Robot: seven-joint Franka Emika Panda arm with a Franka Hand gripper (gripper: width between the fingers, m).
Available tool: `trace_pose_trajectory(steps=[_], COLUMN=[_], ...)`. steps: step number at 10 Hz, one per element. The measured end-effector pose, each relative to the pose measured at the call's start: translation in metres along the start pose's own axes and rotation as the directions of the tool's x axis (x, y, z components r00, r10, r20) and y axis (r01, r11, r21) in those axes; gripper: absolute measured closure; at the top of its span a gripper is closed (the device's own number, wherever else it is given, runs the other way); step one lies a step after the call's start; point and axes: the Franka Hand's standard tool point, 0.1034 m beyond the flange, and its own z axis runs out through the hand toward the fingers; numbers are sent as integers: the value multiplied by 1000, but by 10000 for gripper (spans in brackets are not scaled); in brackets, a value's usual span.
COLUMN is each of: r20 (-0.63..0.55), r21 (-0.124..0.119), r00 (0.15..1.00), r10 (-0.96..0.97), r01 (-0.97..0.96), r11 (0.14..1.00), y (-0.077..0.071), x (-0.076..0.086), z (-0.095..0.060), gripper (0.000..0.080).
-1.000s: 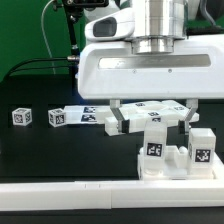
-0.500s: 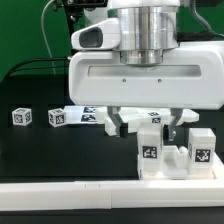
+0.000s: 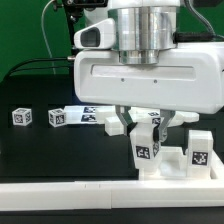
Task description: Assemble chair
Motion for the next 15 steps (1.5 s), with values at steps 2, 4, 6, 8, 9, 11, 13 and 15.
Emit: trace_pose_trajectory(steps=[2, 4, 6, 8, 9, 11, 13, 15], r20=[8, 28, 35, 34, 32, 15, 11, 6], r21=[8, 19, 27, 26, 27, 13, 15, 12], r00=[951, 796, 648, 646, 682, 904, 971, 997], r10=[309, 604, 761, 762, 731, 427, 239, 83], r01=[-309, -605, -762, -763, -732, -427, -239, -83], r11=[951, 796, 647, 646, 681, 904, 971, 996], y=[-7, -15, -21, -21, -21, -19, -18, -16], x=[-6, -11, -16, -16, -16, -14, -14, -13], z=[1, 1, 1, 1, 1, -1, 0, 0], gripper=[512, 512, 512, 512, 512, 216, 163, 154])
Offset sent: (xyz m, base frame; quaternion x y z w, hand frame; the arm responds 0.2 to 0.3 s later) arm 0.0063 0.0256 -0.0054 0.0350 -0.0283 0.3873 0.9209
